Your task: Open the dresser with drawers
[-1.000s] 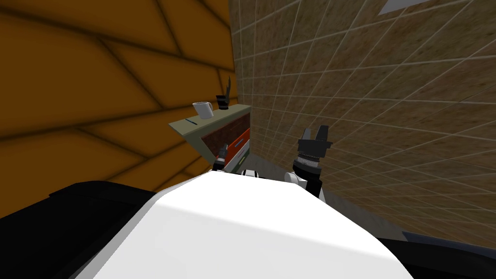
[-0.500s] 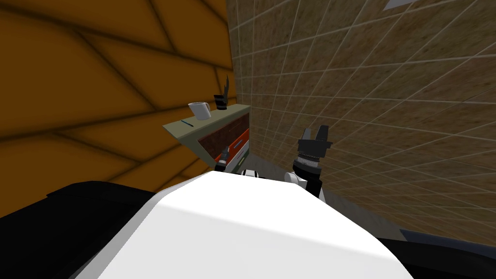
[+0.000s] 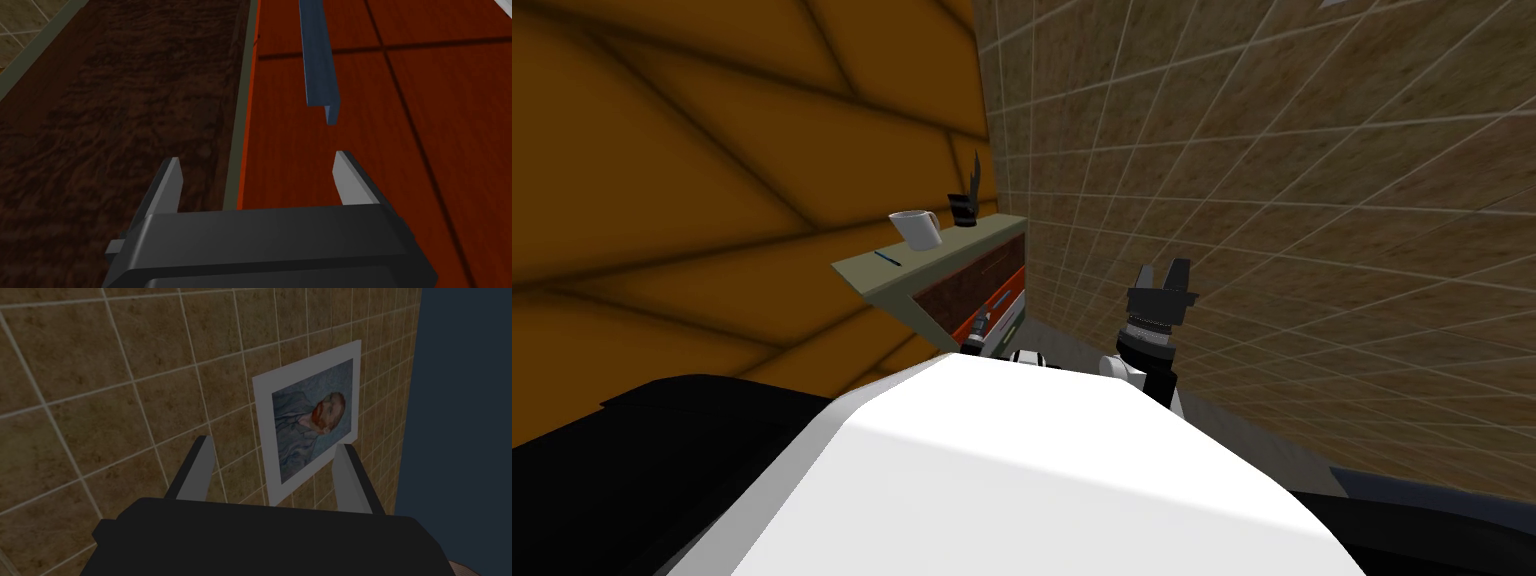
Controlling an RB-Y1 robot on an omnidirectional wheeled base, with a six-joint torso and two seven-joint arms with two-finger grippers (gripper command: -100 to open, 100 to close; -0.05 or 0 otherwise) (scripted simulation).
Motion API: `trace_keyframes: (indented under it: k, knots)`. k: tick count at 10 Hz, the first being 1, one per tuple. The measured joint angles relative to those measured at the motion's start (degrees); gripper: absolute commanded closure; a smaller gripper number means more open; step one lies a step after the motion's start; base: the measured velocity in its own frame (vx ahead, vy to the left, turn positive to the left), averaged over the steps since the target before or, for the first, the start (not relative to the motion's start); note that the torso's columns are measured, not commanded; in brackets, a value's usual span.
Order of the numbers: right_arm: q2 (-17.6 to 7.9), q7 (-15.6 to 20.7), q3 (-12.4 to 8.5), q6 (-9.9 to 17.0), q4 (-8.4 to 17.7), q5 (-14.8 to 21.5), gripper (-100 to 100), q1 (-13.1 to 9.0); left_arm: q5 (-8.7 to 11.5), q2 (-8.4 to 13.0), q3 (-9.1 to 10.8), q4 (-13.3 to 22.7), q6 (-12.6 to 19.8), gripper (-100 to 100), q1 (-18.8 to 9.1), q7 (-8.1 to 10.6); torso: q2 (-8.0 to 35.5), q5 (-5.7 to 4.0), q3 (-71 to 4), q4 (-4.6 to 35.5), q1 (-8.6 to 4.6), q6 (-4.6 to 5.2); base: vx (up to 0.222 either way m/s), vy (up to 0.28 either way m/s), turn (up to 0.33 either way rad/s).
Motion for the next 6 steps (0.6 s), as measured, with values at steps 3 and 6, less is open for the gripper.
trace_keyframes:
  k: [3,6]
  knots:
    - [0.0,0.0,0.0,0.0,0.0,0.0,0,0.0,-0.1,-0.9,-0.12,4.7,-0.8,-100,-0.6,0.18,0.8,-0.17,0.3,0.3,-0.50,0.00,0.009,-0.001,-0.005]
    - [0.0,0.0,0.0,0.0,0.0,0.0,0,0.0,-0.3,-3.9,-0.30,9.2,-1.3,-100,-2.1,-0.08,0.9,-0.23,0.4,0.3,-0.71,0.02,0.015,-0.005,-0.018]
